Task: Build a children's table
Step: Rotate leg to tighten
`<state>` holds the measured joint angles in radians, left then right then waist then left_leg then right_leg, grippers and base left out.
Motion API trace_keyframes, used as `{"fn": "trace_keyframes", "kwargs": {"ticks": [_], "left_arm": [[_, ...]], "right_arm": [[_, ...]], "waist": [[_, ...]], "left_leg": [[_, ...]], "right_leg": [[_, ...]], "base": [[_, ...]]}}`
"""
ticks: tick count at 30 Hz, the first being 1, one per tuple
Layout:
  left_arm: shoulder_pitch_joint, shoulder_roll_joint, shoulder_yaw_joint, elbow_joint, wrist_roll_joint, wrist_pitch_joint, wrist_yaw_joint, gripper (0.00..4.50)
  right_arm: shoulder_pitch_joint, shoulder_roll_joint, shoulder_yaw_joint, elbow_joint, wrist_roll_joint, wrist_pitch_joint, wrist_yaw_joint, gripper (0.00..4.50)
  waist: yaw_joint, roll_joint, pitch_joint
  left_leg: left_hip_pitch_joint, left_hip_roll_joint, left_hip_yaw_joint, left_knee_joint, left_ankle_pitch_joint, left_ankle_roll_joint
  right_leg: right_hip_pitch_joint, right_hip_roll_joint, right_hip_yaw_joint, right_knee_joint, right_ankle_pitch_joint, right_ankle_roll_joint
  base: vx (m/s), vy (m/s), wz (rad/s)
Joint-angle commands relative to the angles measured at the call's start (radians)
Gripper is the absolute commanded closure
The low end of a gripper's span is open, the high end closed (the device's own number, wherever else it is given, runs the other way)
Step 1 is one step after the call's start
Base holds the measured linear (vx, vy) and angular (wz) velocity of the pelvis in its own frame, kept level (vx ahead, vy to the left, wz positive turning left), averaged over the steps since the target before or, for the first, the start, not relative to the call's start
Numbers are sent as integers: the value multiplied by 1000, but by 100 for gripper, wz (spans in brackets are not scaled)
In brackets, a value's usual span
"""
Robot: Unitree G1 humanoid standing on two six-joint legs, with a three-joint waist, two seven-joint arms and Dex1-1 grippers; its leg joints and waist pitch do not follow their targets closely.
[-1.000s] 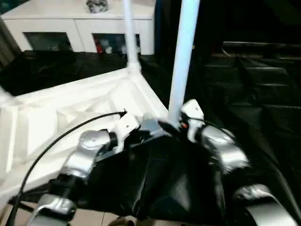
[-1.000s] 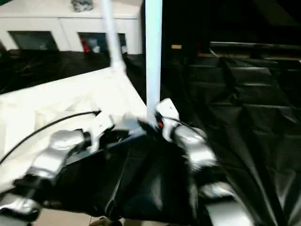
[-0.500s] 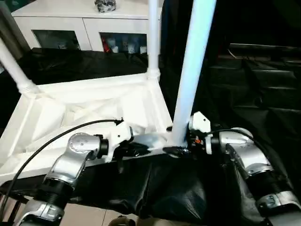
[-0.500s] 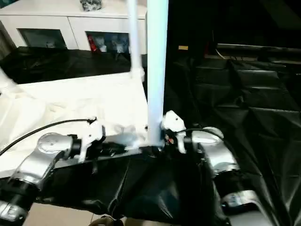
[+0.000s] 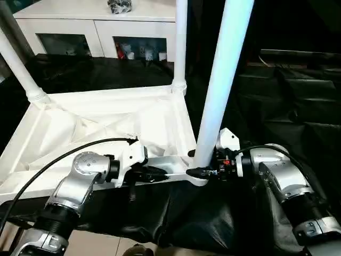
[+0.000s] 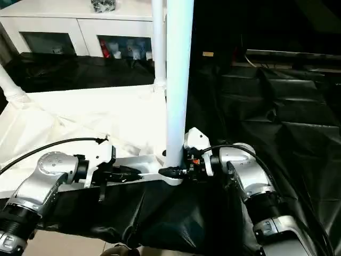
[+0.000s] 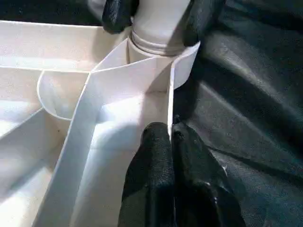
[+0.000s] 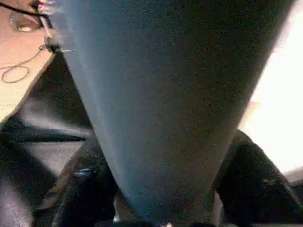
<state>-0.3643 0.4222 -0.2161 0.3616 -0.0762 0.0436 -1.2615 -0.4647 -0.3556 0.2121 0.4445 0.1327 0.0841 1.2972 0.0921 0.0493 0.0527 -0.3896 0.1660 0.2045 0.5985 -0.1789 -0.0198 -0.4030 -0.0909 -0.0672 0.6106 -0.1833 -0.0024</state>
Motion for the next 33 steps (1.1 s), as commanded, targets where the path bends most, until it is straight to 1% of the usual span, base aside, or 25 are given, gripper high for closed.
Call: {"fn": "trace_keyframes", "kwargs": {"ticks": [1, 8, 9, 10, 11, 12, 13, 14, 15, 16, 17, 18, 19, 20, 22, 23, 24, 25, 26, 27, 28, 29, 31, 32, 33], "left_arm": [[-41, -12, 46, -58, -49, -10, 49, 450], [-37, -19, 49, -60, -49, -6, 66, 450], [-37, -19, 49, -60, -49, -6, 66, 450], [-62, -81, 45, -21, -7, 4, 183, 450], [-90, -143, 41, 17, 34, 16, 299, 450], [-129, -229, 35, 69, 89, 36, 461, 450], [-133, -238, 34, 74, 94, 38, 477, 450], [-141, -254, 33, 82, 103, 44, 507, 450], [-146, -272, 30, 87, 107, 49, 525, 450], [-155, -295, 28, 92, 113, 55, 553, 450], [-159, -310, 26, 91, 112, 61, 564, 450], [-163, -325, 24, 90, 111, 67, 573, 450], [-165, -328, 24, 89, 110, 68, 574, 450], [-166, -332, 24, 87, 109, 69, 575, 450], [-169, -330, 33, 84, 126, 60, 571, 450], [-168, -327, 37, 85, 131, 57, 570, 450], [-166, -323, 40, 86, 136, 53, 568, 450], [-165, -320, 40, 86, 138, 52, 567, 450], [-157, -303, 30, 81, 148, 32, 554, 450], [-153, -298, 26, 77, 149, 27, 548, 450], [-143, -286, 18, 68, 149, 17, 529, 450], [-136, -278, 11, 58, 146, 12, 515, 450], [-127, -264, 2, 47, 147, 4, 496, 450], [-124, -258, -1, 44, 149, 1, 492, 450], [-120, -248, 0, 39, 148, -2, 479, 450]], "right_arm": [[32, 18, 91, -11, -6, 14, 82, 200], [38, 25, 86, -14, -4, 15, 70, 202], [38, 25, 86, -14, -4, 15, 70, 228], [23, 97, 66, 37, -36, 6, -79, 228], [5, 170, 50, 89, -67, 7, -228, 234], [-27, 269, 31, 165, -113, -1, -438, 239], [-30, 279, 29, 173, -117, -2, -459, 246], [-38, 298, 26, 188, -125, -4, -503, 250], [-51, 323, 12, 209, -122, 6, -551, 252], [-73, 358, -9, 236, -116, 16, -620, 252], [-90, 382, -26, 253, -108, 24, -666, 252], [-106, 406, -43, 270, -98, 33, -711, 253], [-113, 413, -48, 277, -96, 31, -723, 253], [-123, 421, -55, 285, -93, 30, -740, 253], [-152, 442, -87, 323, -112, -1, -782, 253], [-154, 443, -92, 327, -120, -11, -786, 253], [-154, 444, -95, 332, -124, -23, -787, 253], [-155, 444, -95, 334, -126, -30, -788, 253], [-145, 439, -90, 323, -121, -42, -764, 253], [-142, 437, -89, 319, -120, -47, -759, 218], [-136, 433, -89, 310, -113, -53, -744, 218], [-133, 429, -89, 304, -107, -54, -733, 218], [-126, 418, -83, 288, -101, -59, -708, 218], [-124, 413, -81, 284, -103, -66, -698, 178], [-115, 394, -75, 263, -103, -78, -668, 178]], "waist": [[-2, -12, -65], [-2, -12, -65], [-2, -12, -66], [-3, -17, -65], [-13, -14, -61], [-14, -14, -57], [-26, -15, -51], [-26, -16, -55], [-25, -15, -56], [-27, -16, -55], [-36, -13, -57], [-39, -13, -57], [-42, -11, -57], [-43, -11, -58], [-43, -13, -59], [-45, -12, -62], [-45, -11, -62], [-45, -12, -62], [-45, -12, -62], [-45, -11, -63], [-45, -15, -63], [-44, -13, -64], [-43, -13, -64], [-44, -13, -65], [-43, -12, -66]], "left_leg": [[27, 74, -33, -78, -267, 35], [26, 74, -34, -78, -260, 34], [25, 74, -34, -77, -254, 36], [24, 74, -33, -77, -251, 38], [24, 72, -35, -80, -262, 20], [28, 71, -36, -82, -284, 8], [36, 67, -38, -83, -327, -28], [43, 64, -44, -82, -359, -44], [42, 65, -47, -81, -364, -41], [37, 66, -47, -83, -364, -35], [35, 65, -48, -86, -372, -31], [36, 65, -46, -86, -377, -28], [35, 63, -47, -86, -381, -27], [32, 63, -47, -86, -377, -23], [32, 64, -45, -85, -369, -19], [26, 63, -45, -85, -349, -13], [27, 64, -44, -84, -344, -10], [28, 64, -42, -84, -336, -4], [25, 65, -42, -85, -327, 3], [25, 65, -42, -85, -325, 5], [26, 65, -40, -84, -320, 7], [24, 65, -40, -83, -313, 14], [23, 66, -39, -82, -300, 21], [20, 66, -40, -83, -290, 25], [21, 66, -38, -82, -281, 27]], "right_leg": [[34, -68, 51, -75, -260, -235], [35, -68, 51, -74, -254, -238], [37, -68, 51, -73, -245, -239], [37, -68, 51, -73, -243, -240], [31, -71, 53, -77, -269, -242], [29, -72, 53, -83, -310, -234], [22, -69, 52, -91, -406, -214], [27, -77, 49, -98, -486, -183], [28, -79, 49, -101, -496, -171], [29, -79, 51, -104, -494, -163], [27, -72, 49, -103, -466, -155], [25, -72, 50, -102, -461, -157], [25, -72, 50, -102, -457, -160], [26, -72, 49, -102, -449, -159], [25, -72, 51, -102, -429, -162], [30, -73, 50, -97, -394, -171], [28, -72, 51, -97, -380, -174], [28, -71, 52, -95, -354, -182], [31, -70, 51, -92, -334, -187], [31, -70, 51, -91, -328, -189], [31, -70, 51, -91, -320, -191], [33, -71, 51, -89, -311, -196], [34, -71, 52, -87, -295, -200], [36, -71, 51, -85, -284, -202], [36, -70, 51, -83, -270, -204]], "base": [[0, 0, 0], [0, 0, 0], [0, 0, 0], [0, 0, 0], [0, 0, 0], [0, 0, 0], [0, 0, 0], [-50, 8, -2], [0, 0, 0], [0, 0, 0], [0, 0, 0], [0, 0, 0], [0, 0, 0], [0, 0, 0], [0, 0, 0], [0, 0, 0], [0, 0, 0], [0, 0, 0], [0, 0, 0], [0, 0, 0], [0, 0, 0], [0, 0, 0], [0, 0, 0], [0, 0, 0], [0, 0, 0]]}}
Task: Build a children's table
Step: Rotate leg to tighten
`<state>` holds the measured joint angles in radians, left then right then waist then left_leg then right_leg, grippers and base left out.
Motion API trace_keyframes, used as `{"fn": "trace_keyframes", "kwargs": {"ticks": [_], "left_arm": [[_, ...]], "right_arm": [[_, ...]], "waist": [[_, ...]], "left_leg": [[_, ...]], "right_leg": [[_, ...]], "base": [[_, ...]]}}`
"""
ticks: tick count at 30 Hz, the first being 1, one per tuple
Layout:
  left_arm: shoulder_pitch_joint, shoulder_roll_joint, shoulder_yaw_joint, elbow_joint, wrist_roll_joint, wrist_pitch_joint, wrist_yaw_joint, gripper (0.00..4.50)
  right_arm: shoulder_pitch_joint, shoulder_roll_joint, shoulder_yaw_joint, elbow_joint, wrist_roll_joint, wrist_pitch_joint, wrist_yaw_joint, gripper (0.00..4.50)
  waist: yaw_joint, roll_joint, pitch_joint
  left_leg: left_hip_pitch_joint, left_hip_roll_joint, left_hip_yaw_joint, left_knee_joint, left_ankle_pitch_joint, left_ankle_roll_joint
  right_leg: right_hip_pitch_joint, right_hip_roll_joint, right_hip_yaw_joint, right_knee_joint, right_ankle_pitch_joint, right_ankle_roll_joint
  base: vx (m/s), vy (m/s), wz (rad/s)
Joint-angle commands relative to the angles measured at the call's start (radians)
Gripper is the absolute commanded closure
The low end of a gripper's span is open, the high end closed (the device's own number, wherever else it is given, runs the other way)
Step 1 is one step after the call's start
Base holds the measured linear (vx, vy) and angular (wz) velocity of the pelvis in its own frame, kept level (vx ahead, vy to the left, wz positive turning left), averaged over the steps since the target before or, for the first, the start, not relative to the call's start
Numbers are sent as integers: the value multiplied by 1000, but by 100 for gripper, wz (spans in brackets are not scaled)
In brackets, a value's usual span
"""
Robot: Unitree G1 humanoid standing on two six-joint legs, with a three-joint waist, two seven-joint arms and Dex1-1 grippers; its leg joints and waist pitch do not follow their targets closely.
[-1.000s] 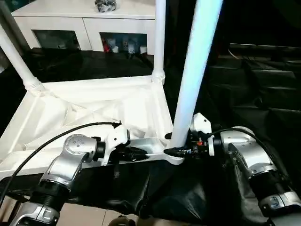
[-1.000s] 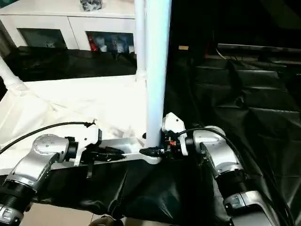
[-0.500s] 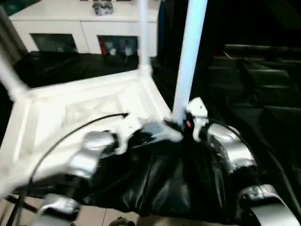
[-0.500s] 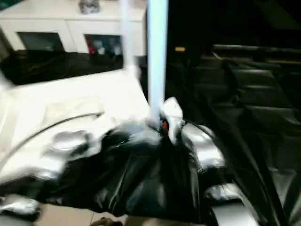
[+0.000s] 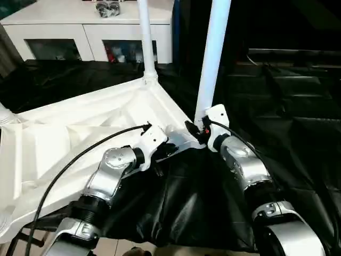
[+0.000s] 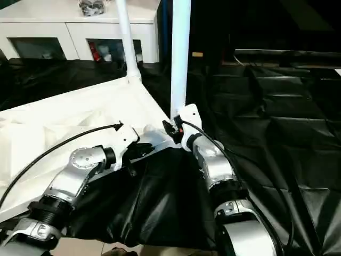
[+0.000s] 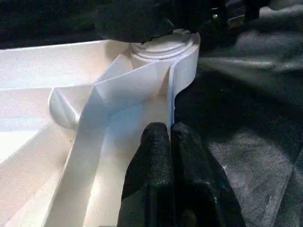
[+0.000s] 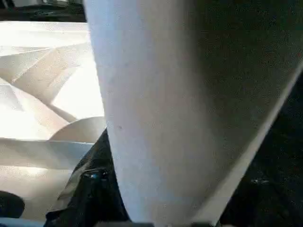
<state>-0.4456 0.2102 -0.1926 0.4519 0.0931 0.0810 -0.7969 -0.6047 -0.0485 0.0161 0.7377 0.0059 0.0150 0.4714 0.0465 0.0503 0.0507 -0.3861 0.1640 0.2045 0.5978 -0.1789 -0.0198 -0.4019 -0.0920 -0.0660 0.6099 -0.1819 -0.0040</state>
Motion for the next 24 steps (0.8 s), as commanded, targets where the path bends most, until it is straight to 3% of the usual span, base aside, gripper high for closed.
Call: {"fn": "trace_keyframes", "kwargs": {"ticks": [1, 3, 8, 18, 19, 24], "left_arm": [[-38, -32, -22, -53, -20, -41, 8, 450], [-37, -13, -20, -55, -18, -53, -19, 450], [-30, 41, -18, -69, -37, -81, -92, 450], [0, 118, 3, -111, -79, -68, -172, 450], [2, 122, 3, -116, -84, -67, -176, 450], [19, 131, 0, -136, -98, -78, -190, 450]], "right_arm": [[29, 77, 123, -39, 24, -13, 171, 178], [45, 38, 119, -74, 35, -16, 221, 145], [75, -51, 135, -122, 38, -17, 325, 100], [154, -217, 159, -256, 54, 24, 537, 100], [163, -236, 156, -267, 55, 22, 541, 100], [206, -318, 101, -306, 66, 21, 536, 100]], "waist": [[2, -13, -64], [3, -16, -65], [10, -10, -65], [21, -13, -63], [21, -18, -62], [26, -17, -62]], "left_leg": [[18, 68, -38, -81, -281, 27], [17, 69, -36, -78, -254, 44], [19, 70, -35, -77, -250, 49], [22, 74, -33, -77, -271, 44], [21, 74, -34, -78, -269, 44], [19, 73, -35, -77, -255, 46]], "right_leg": [[35, -69, 50, -83, -272, -202], [37, -66, 50, -78, -225, -216], [37, -66, 48, -76, -215, -228], [36, -66, 50, -76, -227, -236], [37, -66, 50, -76, -229, -235], [39, -67, 50, -78, -233, -225]], "base": [[0, 0, 0], [0, 0, 0], [0, 0, 0], [0, 0, 0], [0, 0, 0], [0, 0, 0]]}}
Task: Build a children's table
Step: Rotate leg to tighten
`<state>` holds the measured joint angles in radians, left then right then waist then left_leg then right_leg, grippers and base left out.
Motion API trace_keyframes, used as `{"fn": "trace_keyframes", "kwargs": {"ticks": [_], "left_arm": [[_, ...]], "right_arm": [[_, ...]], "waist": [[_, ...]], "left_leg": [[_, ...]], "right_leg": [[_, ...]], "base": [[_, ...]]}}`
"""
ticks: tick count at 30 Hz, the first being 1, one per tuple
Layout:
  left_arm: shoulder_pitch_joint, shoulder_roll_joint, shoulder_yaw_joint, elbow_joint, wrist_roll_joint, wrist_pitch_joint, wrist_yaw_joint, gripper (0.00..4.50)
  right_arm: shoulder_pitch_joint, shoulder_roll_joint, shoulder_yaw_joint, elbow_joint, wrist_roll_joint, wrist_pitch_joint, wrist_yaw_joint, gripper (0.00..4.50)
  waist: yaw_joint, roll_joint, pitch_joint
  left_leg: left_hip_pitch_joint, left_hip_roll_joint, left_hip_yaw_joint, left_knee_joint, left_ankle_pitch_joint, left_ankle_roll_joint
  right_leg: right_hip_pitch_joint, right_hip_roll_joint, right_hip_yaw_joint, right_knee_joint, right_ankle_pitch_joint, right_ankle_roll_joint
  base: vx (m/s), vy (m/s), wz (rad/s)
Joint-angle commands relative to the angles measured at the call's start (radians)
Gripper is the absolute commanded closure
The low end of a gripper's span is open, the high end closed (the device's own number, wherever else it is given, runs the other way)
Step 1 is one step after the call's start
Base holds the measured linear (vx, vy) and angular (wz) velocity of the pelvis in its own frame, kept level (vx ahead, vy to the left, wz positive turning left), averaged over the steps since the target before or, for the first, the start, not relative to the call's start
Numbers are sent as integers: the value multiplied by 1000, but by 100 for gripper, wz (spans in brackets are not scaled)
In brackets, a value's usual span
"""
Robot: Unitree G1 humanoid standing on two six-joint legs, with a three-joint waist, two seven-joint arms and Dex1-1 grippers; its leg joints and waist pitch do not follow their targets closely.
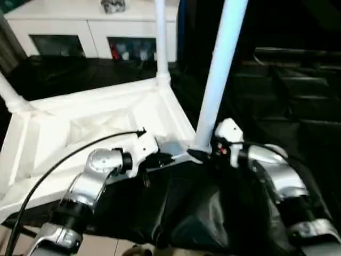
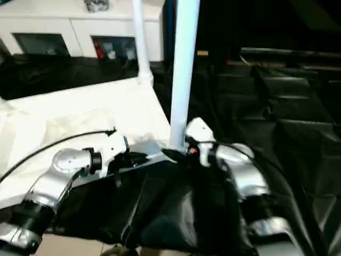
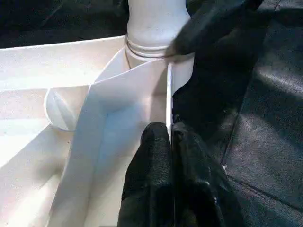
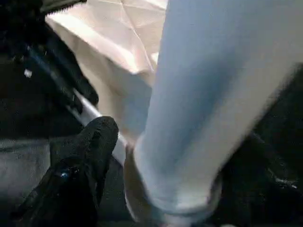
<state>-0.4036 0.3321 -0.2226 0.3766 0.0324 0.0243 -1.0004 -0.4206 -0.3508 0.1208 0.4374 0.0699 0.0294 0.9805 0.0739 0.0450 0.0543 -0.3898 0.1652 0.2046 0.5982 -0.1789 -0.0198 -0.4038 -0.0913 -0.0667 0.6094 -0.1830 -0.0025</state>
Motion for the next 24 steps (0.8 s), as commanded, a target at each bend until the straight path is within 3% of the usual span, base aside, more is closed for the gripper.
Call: {"fn": "trace_keyframes", "kwargs": {"ticks": [1, 5, 9, 11, 15, 20, 24], "left_arm": [[-20, 11, 30, -62, -40, -19, 10, 450], [-8, 16, 33, -71, -53, -21, -5, 450], [-14, 16, 35, -68, -58, -20, -6, 450], [-26, 6, 42, -64, -65, -5, 7, 406], [-42, -17, 39, -76, -90, 35, 11, 385], [-52, -34, 31, -66, -63, 86, 62, 329], [-48, -37, 18, -69, -59, 125, 76, 309]], "right_arm": [[27, -28, -19, -4, 5, 10, 24, 100], [50, -66, -65, -9, 12, 25, 0, 100], [75, -82, -70, -41, 24, 32, 2, 100], [85, -86, -65, -61, 35, 39, -4, 87], [95, -81, -69, -82, 42, 47, -14, 87], [106, -72, -70, -104, 46, 58, -28, 87], [113, -70, -66, -119, 50, 66, -38, 87]], "waist": [[0, -9, -66], [-1, -7, -67], [-7, -7, -67], [-9, -3, -66], [-7, -3, -66], [-12, -3, -63], [-15, -3, -65]], "left_leg": [[23, 71, -35, -76, -255, 45], [21, 68, -34, -74, -250, 51], [20, 68, -35, -72, -252, 57], [20, 68, -35, -73, -255, 59], [24, 71, -35, -73, -271, 53], [22, 66, -37, -74, -289, 46], [20, 65, -39, -73, -278, 46]], "right_leg": [[41, -67, 51, -77, -231, -227], [43, -65, 48, -78, -217, -237], [44, -64, 46, -78, -214, -241], [45, -63, 46, -78, -214, -243], [43, -64, 46, -79, -219, -258], [45, -65, 46, -85, -289, -225], [46, -64, 45, -86, -279, -220]], "base": [[0, 0, 0], [0, 0, 0], [0, 0, 0], [0, 0, 0], [0, 0, 0], [0, 0, 0], [0, 0, 0]]}}
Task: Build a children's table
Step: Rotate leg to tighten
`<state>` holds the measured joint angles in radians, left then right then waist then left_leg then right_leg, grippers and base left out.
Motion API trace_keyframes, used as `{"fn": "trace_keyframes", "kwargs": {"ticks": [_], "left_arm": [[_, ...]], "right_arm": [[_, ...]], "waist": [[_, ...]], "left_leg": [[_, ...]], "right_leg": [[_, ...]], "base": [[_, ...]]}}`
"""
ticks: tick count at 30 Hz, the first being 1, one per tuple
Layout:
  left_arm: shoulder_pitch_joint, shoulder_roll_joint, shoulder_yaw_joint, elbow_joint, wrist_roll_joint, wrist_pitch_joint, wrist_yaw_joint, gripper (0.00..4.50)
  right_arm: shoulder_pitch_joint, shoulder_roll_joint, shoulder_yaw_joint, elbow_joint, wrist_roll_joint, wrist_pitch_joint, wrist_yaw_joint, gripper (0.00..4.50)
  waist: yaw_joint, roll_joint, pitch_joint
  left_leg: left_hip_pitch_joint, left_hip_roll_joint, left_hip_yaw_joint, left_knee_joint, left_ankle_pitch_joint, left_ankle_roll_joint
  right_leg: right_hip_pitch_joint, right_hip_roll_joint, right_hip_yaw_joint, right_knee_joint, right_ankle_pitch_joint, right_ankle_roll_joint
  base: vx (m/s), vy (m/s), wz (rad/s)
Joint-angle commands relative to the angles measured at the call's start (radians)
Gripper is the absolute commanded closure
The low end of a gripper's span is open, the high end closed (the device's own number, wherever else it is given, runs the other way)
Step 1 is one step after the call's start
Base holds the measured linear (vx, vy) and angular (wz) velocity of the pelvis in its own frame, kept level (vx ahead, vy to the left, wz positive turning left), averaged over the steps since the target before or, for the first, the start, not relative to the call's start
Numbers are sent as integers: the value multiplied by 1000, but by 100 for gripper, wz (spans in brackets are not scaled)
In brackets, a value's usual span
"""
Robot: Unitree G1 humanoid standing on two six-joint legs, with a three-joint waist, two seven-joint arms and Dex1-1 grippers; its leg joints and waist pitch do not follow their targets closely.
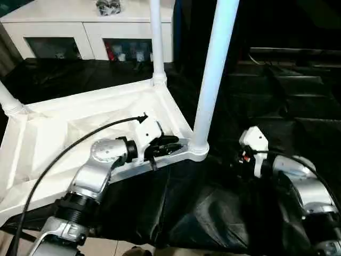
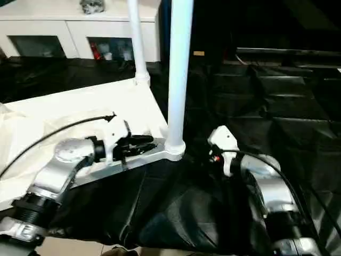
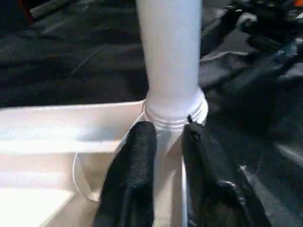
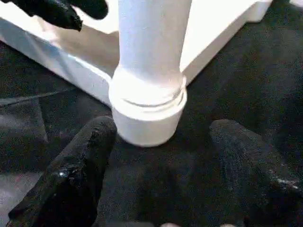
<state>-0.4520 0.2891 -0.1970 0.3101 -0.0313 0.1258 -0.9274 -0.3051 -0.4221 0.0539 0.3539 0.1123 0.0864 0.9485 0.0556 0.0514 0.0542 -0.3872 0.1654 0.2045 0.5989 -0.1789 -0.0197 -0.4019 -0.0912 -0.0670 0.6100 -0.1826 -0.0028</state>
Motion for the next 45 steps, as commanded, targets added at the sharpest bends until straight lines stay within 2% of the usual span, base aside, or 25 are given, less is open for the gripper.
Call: {"fn": "trace_keyframes", "kwargs": {"ticks": [1, 4, 5, 7, 8, 11, 19, 20, 22, 23, 24, 26, 30, 32, 35, 36, 40, 42, 45], "left_arm": [[4, 8, -10, -8, -1, 42, -3, 286], [7, 15, -16, -13, -1, 54, -4, 280], [4, 23, -24, 7, 20, 58, 8, 258], [2, 28, -29, 16, 30, 58, 11, 258], [3, 32, -34, 19, 28, 77, 1, 258], [6, 34, -37, 16, 11, 134, -19, 258], [-13, 42, -60, 60, 45, 127, 5, 258], [-14, 42, -60, 60, 45, 128, 5, 272], [-29, 46, -65, 72, 48, 143, 2, 272], [-32, 47, -66, 74, 49, 146, 1, 294], [-36, 49, -67, 79, 51, 149, 4, 294], [-42, 50, -69, 85, 53, 151, 7, 320], [-52, 54, -69, 98, 54, 172, 1, 343], [-54, 59, -75, 105, 57, 167, -10, 373], [-57, 65, -88, 113, 66, 159, -20, 380], [-60, 66, -90, 118, 68, 158, -22, 410], [-75, 69, -101, 137, 72, 147, -31, 430], [-81, 64, -92, 141, 54, 127, -37, 448], [-66, 58, -71, 116, 5, 49, -77, 450]], "right_arm": [[-2, 2, 2, -36, 9, 10, -8, 87], [-1, 3, 4, -39, 9, 12, -12, 87], [-3, 3, 7, -40, 9, 13, -14, 87], [-4, 4, 8, -41, 9, 13, -15, 87], [-4, 4, 9, -42, 9, 15, -16, 87], [-8, 7, 12, -39, 8, 15, -19, 87], [-14, 13, 26, -32, 1, 10, -26, 87], [-14, 13, 26, -32, 1, 10, -26, 87], [-21, 14, 30, -28, 0, 10, -24, 87], [-22, 14, 30, -28, 0, 9, -23, 87], [-23, 14, 31, -27, 0, 9, -23, 87], [-25, 13, 33, -25, 1, 8, -24, 87], [-26, 10, 37, -23, 2, 7, -22, 87], [-26, 8, 39, -22, 1, 5, -21, 87], [-27, 8, 40, -21, 1, 5, -20, 87], [-28, 7, 40, -20, 2, 4, -20, 87], [-30, 6, 40, -20, 4, 4, -18, 87], [-32, 9, 32, -23, 26, 22, -6, 59], [-37, 12, 32, -23, 41, 45, 11, 40]], "waist": [[3, -9, -64], [3, -7, -65], [4, 1, -65], [3, -3, -66], [4, 4, -66], [3, 2, -66], [4, -1, -66], [5, 0, -66], [5, -1, -65], [5, -1, -65], [5, -3, -65], [5, -1, -66], [5, -2, -65], [4, -2, -64], [4, -2, -63], [3, -2, -62], [2, -2, -63], [2, -1, -63], [3, -2, -65]], "left_leg": [[18, 65, -38, -74, -277, 47], [20, 66, -38, -74, -285, 47], [20, 66, -39, -75, -285, 46], [20, 66, -39, -75, -285, 46], [21, 65, -40, -75, -287, 45], [21, 65, -38, -75, -295, 40], [20, 65, -39, -75, -286, 43], [21, 64, -39, -74, -286, 44], [22, 64, -39, -75, -291, 43], [21, 64, -39, -75, -289, 42], [20, 65, -39, -75, -287, 42], [20, 65, -40, -75, -279, 44], [20, 64, -39, -74, -285, 44], [20, 64, -39, -74, -289, 43], [21, 63, -40, -76, -305, 38], [21, 64, -41, -77, -310, 35], [21, 64, -41, -77, -309, 33], [21, 63, -41, -77, -312, 34], [20, 64, -41, -76, -303, 39]], "right_leg": [[43, -64, 45, -87, -279, -220], [41, -63, 46, -88, -275, -224], [41, -62, 45, -86, -267, -226], [42, -61, 45, -85, -248, -227], [42, -61, 45, -84, -243, -229], [43, -61, 45, -84, -242, -233], [43, -64, 45, -85, -249, -231], [42, -63, 45, -85, -250, -232], [42, -63, 45, -86, -261, -230], [42, -64, 45, -86, -262, -230], [42, -64, 45, -86, -264, -228], [43, -64, 46, -84, -252, -230], [43, -65, 45, -87, -268, -228], [42, -65, 45, -88, -281, -225], [40, -65, 45, -92, -308, -216], [41, -65, 45, -92, -315, -214], [40, -65, 46, -93, -317, -211], [40, -65, 45, -93, -319, -211], [41, -65, 45, -91, -294, -218]], "base": [[0, 0, 0], [0, 0, 0], [0, 0, 0], [0, 0, 0], [0, 0, 0], [0, 0, 0], [0, 0, 0], [0, 0, 0], [0, 0, 0], [0, 0, 0], [0, 0, 0], [0, 0, 0], [0, 0, 0], [0, 0, 0], [0, 0, 0], [0, 0, 0], [0, 0, 0], [0, 0, 0], [0, 0, 0]]}}
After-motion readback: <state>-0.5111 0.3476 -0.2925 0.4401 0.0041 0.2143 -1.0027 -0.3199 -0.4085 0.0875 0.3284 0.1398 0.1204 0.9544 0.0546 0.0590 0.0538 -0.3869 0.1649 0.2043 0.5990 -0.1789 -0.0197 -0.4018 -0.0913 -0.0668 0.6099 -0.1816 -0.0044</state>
